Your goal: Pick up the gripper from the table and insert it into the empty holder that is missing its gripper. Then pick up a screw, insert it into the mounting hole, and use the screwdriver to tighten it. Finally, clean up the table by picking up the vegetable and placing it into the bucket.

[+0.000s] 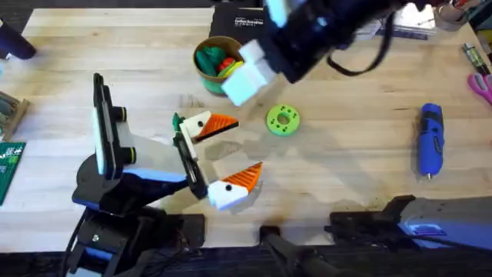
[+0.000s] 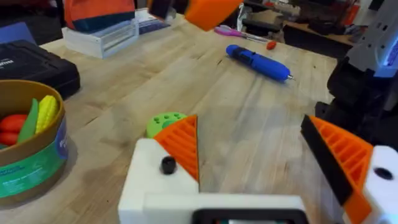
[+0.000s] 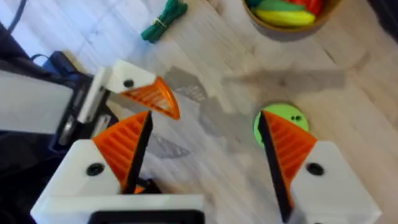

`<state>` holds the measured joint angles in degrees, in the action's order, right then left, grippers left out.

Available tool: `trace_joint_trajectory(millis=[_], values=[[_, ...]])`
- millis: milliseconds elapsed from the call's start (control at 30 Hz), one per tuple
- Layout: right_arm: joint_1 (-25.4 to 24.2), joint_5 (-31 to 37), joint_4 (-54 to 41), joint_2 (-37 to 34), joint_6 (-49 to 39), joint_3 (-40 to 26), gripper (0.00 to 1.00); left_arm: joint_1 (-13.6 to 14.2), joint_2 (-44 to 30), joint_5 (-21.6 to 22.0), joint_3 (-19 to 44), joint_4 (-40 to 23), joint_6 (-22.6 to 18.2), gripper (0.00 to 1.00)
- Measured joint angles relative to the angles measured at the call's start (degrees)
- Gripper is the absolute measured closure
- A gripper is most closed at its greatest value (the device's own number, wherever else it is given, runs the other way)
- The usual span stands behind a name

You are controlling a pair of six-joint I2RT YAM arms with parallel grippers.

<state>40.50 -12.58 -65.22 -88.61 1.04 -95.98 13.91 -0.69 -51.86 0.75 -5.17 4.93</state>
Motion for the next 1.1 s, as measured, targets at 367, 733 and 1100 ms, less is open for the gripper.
trace_joint_trajectory(millis=[367, 733, 1100], values=[[-18.1, -19.5, 4.8, 23.0, -6.7, 24.0, 0.008, 0.0, 0.0, 0.0, 0.0, 0.0, 0.0, 0.015], [-24.6, -36.8, 1.8, 30.2, -26.9, 36.9, 0.008, 0.0, 0.0, 0.0, 0.0, 0.0, 0.0, 0.009], [-24.6, -38.4, 2.4, 30.1, -41.3, 37.3, 0.009, 0.0, 0.0, 0.0, 0.0, 0.0, -0.3, 0.967]])
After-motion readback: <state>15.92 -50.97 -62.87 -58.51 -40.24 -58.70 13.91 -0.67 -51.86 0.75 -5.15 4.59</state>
